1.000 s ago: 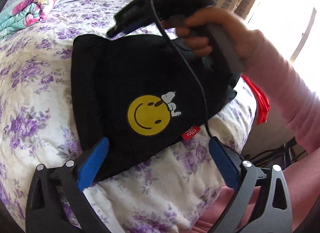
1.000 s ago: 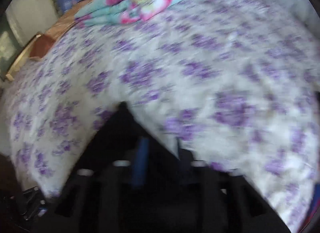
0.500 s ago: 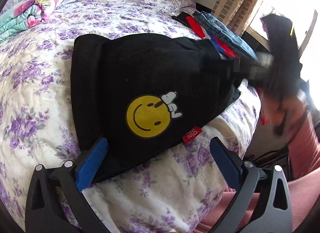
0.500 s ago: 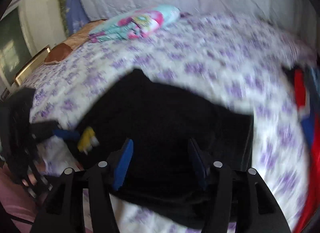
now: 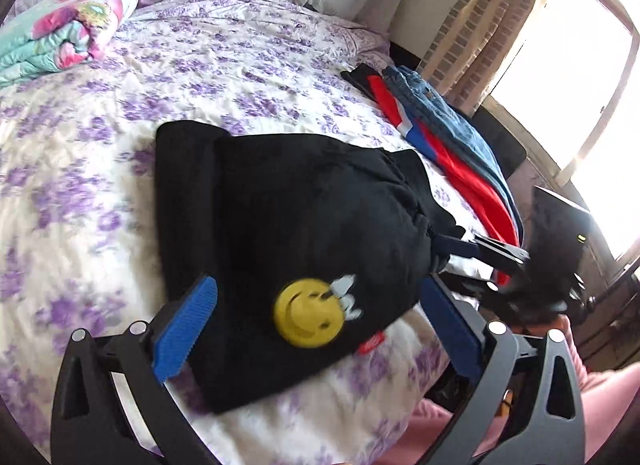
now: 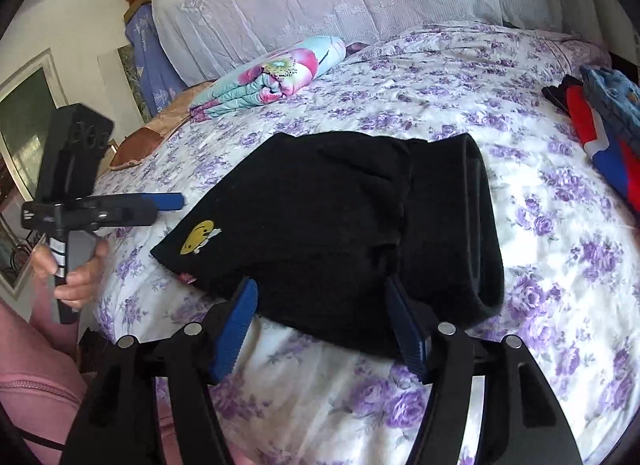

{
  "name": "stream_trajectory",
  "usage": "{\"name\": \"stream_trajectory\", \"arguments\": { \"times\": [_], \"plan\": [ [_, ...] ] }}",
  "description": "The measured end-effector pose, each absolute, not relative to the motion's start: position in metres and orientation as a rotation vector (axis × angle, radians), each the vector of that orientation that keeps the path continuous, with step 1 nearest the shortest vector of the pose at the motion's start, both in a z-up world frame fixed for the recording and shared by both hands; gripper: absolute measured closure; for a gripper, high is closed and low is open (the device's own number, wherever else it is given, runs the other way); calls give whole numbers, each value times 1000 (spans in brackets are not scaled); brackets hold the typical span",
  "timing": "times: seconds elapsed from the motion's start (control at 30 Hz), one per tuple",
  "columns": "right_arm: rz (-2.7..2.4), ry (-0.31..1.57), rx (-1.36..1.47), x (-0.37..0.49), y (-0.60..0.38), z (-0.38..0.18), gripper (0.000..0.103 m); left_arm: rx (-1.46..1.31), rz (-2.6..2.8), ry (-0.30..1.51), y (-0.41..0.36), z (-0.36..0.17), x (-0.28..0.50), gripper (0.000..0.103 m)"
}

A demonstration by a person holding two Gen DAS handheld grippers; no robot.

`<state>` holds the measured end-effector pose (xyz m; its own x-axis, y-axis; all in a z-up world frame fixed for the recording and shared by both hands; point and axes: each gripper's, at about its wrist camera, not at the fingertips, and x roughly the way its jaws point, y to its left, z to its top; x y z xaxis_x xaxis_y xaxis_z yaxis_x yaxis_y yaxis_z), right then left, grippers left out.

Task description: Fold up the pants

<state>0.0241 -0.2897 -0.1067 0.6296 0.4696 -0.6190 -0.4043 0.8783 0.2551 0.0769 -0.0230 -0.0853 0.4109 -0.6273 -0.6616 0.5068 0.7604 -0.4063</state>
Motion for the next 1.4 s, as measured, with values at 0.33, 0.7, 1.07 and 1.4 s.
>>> {"name": "stream_trajectory", "arguments": {
  "times": [0.33,0.7,1.07,1.4],
  "plan": [
    [455,606,241,-9,-335,-69,23,39,-740,891,-54,-78,66,4],
    [403,723,443,56,-381,-87,11,-152,-551,962,-14,-56,156,4],
    [436,842,448,128,-378,-115,11,-156,-504,1154,-15,-115,187,4],
    [523,909,402,172,-356,-128,17,-165,-530,1156,-19,-121,194,4]
  ]
}}
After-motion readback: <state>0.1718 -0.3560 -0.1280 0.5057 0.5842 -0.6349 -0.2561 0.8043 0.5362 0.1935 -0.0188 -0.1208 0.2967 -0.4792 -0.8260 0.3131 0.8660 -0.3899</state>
